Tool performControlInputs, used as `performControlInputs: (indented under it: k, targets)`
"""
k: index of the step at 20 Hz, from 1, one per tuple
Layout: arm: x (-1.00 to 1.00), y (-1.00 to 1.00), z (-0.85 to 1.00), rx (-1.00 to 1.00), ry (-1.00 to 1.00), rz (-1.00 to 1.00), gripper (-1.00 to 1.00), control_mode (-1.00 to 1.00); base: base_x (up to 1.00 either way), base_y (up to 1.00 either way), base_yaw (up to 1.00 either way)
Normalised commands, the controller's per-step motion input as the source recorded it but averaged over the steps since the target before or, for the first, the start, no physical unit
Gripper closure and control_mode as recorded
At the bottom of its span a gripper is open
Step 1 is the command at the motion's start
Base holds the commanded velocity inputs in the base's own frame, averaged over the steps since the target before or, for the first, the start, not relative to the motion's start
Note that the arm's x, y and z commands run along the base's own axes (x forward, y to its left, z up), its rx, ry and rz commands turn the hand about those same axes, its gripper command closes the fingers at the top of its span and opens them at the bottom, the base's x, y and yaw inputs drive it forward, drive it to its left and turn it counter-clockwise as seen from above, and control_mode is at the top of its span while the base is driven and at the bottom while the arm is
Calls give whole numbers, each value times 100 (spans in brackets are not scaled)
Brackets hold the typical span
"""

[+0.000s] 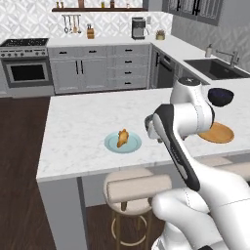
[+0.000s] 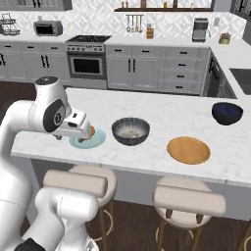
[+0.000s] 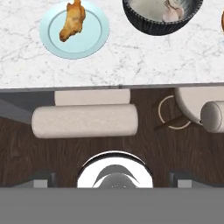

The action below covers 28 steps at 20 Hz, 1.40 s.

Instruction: Pick the chicken drumstick and garlic from their plates and place them in the bowl. Then put the bowl in the fridge.

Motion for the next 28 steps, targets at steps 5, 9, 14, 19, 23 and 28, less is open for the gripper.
performControlInputs:
  k: [5,9,14,19,23,28]
  targets:
    - [0,0,0,0,0,0,-100,100,46,8,1]
    - [0,0,0,0,0,0,-100,100,92,32,0]
    - [0,0,0,0,0,0,-100,100,28,2,0]
    - [27,37,-3,0,-3,-7,-100,-100,0,0,0]
    - [99,90,-21,0,-2,-26,-100,-100,0,0,0]
    - [100,29,-52,3,2,-7,-100,-100,0,0,0]
